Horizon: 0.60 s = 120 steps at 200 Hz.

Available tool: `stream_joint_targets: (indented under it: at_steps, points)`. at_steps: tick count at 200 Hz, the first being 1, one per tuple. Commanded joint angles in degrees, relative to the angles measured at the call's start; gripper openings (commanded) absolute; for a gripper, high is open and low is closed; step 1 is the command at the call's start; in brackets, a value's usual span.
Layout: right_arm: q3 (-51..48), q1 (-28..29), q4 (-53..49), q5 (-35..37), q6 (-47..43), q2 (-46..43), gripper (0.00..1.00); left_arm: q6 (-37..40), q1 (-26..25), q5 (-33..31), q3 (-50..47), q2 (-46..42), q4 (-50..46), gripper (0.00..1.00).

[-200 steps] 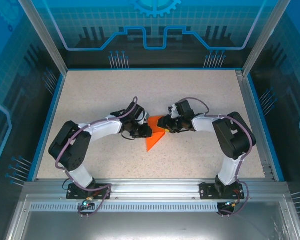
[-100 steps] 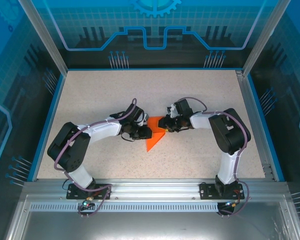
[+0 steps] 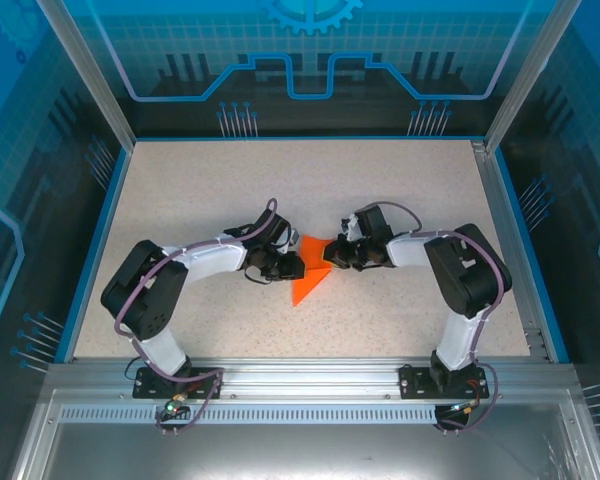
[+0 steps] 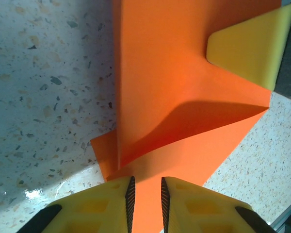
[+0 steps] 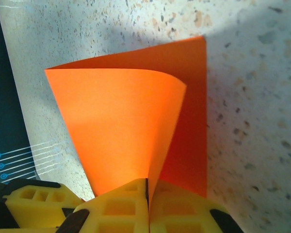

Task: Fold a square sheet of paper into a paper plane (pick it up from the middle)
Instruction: Fourth fold the wing at the center of the table.

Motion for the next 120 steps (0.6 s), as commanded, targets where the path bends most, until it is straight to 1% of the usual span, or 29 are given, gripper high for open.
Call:
stream_joint_targets:
  at_steps: [1,21,49,53,70,120]
  points:
    - [-1.38,1.44,2.88,1.93,3.69,-1.93,0.07,0.93,-0.31,-0.66,1.42,0.56,-0.58,0.25]
    - [-0.81,2.14,1.98,1.95,3.03,-1.85,0.11,1.86,-0.26,-1.20,1.66,0.87,-1.58,0.25]
    - [1.72,1.73,-2.45,1.21,-0.27,-0.52,0.20,2.35,-0.33,-2.97,1.53,0.55,-2.04,0.24]
    - [3.57,1.70,-2.78,0.85,-0.76,-0.22,0.21,2.43,-0.29,-3.25,1.64,0.74,-2.28,0.24]
    - [5.57,1.31,-4.64,0.06,-2.29,1.01,0.26,2.49,-0.36,-4.05,2.18,1.27,-3.18,0.24]
    - [8.58,-0.10,-6.67,-2.59,-5.16,4.06,0.25,2.50,-0.37,-4.80,2.09,1.40,-3.09,0.24]
